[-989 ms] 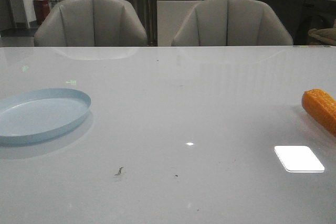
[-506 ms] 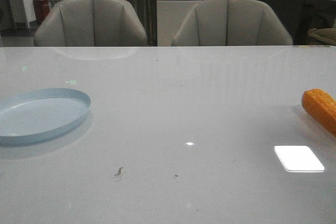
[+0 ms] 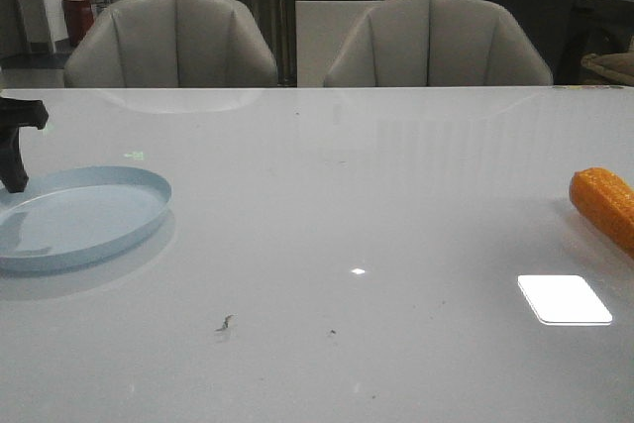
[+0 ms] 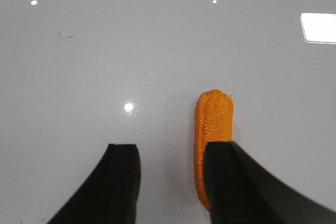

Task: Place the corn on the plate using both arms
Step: 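Lower the left gripper onto the rim of the light blue plate and grasp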

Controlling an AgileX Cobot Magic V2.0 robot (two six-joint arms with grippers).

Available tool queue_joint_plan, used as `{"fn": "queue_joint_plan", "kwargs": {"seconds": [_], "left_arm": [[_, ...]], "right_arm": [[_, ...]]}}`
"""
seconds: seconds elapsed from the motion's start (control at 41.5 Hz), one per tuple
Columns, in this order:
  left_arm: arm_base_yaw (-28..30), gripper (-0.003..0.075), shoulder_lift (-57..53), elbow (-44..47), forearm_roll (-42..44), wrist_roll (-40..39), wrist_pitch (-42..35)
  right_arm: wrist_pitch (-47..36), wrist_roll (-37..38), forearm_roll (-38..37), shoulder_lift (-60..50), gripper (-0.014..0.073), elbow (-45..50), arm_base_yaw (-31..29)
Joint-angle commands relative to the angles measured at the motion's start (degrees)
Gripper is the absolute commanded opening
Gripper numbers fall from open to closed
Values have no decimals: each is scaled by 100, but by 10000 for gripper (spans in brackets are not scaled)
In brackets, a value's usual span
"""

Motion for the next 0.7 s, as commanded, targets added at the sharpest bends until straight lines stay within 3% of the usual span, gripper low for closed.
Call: {"fn": "queue_joint_plan", "kwargs": {"seconds": [0.0,0.265,0.338,0.458,0.675], "left_arm": [[16,407,-213,-182,-209,-38,-90],[16,384,73,-182,-421,-38,265],[16,310,82,-182,-421,-38,293],[16,90,82,-182,-421,-38,293],[16,94,82,-329,-520,-38,90]], "right_arm": [[-441,8,21,-47,404,-209,1],[-441,8,21,-47,404,-209,1],[-441,8,21,-47,404,-209,1],[-441,8,21,-47,404,-209,1],[-433,8,21,-47,404,-209,1]]}}
